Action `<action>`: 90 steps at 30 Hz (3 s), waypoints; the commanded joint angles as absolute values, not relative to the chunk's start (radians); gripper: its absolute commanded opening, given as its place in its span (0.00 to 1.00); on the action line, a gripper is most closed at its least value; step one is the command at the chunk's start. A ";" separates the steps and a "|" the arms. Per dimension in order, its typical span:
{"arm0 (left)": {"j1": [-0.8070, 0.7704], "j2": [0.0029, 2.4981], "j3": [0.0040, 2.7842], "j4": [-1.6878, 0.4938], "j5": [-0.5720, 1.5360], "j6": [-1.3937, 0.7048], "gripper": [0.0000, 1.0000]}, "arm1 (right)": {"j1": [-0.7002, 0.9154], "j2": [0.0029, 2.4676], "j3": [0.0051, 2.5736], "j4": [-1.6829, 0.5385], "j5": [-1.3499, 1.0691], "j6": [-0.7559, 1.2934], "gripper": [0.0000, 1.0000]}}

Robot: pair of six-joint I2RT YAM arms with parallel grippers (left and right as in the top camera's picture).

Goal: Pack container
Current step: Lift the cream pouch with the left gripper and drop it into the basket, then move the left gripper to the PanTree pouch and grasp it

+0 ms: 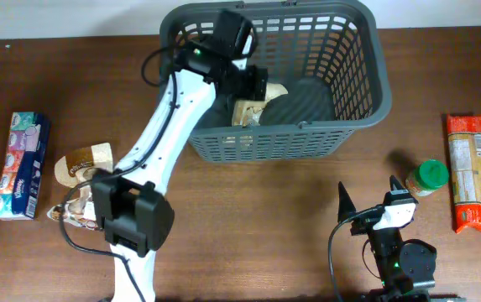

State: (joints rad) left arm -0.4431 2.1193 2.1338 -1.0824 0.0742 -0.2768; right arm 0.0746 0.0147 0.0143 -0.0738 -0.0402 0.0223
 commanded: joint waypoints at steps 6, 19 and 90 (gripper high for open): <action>-0.417 2.105 2.665 -1.300 0.050 -0.238 0.93 | 0.070 0.003 0.006 -0.071 -0.049 0.022 0.99; -0.129 2.101 2.861 -1.687 -0.125 -0.322 1.00 | 0.070 0.004 0.006 -0.071 -0.049 0.022 0.99; 0.433 1.450 0.982 -0.785 0.038 0.187 0.99 | 0.070 0.003 0.006 -0.071 -0.049 0.022 0.99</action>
